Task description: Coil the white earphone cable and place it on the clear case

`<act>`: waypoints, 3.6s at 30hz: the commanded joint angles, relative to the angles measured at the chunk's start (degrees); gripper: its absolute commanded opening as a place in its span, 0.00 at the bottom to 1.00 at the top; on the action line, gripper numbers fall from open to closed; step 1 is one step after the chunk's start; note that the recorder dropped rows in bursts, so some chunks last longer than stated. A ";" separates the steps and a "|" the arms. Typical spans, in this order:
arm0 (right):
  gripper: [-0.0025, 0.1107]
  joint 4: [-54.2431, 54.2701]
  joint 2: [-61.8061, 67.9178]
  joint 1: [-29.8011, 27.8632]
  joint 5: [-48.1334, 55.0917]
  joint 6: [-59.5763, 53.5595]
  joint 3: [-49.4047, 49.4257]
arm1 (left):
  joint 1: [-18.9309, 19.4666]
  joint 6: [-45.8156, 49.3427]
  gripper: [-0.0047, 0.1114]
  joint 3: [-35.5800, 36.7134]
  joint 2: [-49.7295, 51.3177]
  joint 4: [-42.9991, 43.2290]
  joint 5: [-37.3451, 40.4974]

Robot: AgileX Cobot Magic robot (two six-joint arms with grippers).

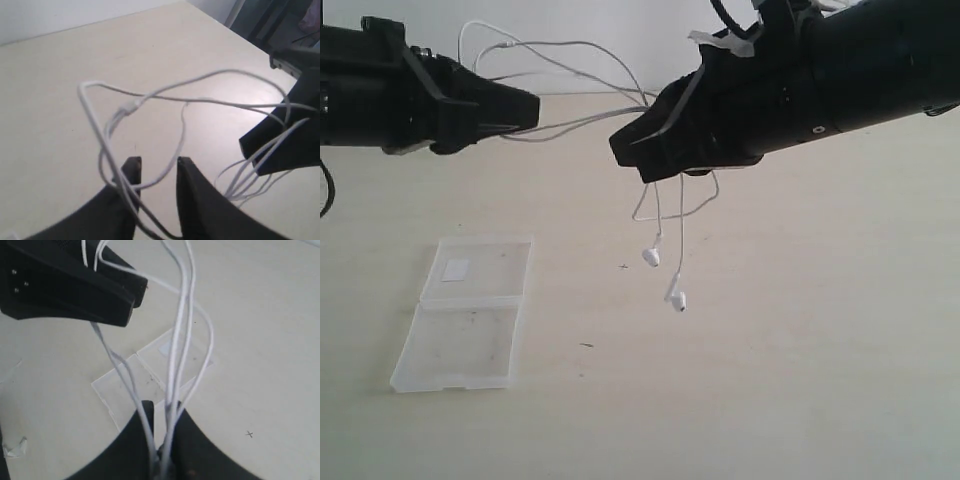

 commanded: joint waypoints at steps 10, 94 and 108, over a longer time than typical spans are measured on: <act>0.02 -7.73 -0.39 0.09 3.22 8.40 -1.68 | -0.05 1.25 0.67 7.98 -0.04 -0.68 -3.73; 0.02 -1.33 40.44 19.75 -18.23 51.74 -27.20 | 0.05 129.28 0.04 45.83 -48.03 -143.30 7.48; 0.02 0.31 41.50 20.77 -18.56 51.85 -27.20 | 0.05 129.28 0.04 45.83 -48.03 -143.30 7.66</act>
